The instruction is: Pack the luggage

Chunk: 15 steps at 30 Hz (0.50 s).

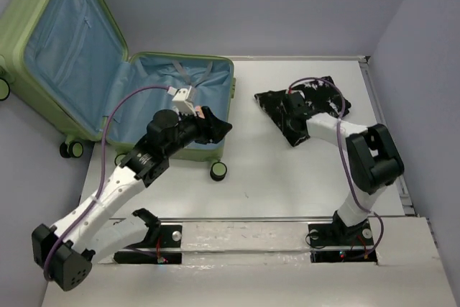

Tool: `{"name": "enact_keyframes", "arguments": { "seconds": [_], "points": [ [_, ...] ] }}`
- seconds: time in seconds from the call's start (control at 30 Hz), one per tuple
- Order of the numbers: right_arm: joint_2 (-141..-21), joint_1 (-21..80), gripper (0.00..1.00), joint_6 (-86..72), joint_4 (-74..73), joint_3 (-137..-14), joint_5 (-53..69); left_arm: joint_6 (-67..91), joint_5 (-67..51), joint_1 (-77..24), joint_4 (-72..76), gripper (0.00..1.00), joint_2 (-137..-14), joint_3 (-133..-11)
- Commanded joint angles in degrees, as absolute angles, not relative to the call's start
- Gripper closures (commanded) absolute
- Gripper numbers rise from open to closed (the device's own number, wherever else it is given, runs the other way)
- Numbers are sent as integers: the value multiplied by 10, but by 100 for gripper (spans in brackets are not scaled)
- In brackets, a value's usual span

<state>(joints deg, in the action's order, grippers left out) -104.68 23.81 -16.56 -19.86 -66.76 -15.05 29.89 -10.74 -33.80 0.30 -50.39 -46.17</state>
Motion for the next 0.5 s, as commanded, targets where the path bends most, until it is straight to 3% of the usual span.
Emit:
{"name": "enact_keyframes", "arguments": {
  "seconds": [0.0,0.1,0.23,0.33,0.47],
  "points": [
    [-932,235,83,-259,-143,-499,-33,338,-53,-395,51,24,-586,-498],
    [-840,255,80,-309,-106,-408,-14,350,-7,-445,65,18,-657,-521],
    [-714,267,39,-361,-81,-330,17,362,40,-501,71,12,-754,-564],
    [-612,267,27,-378,-106,-315,3,384,71,-522,72,10,-830,-603],
    [-517,267,20,-378,-168,-334,-90,410,151,-529,84,9,-915,-632]
  ]
}}
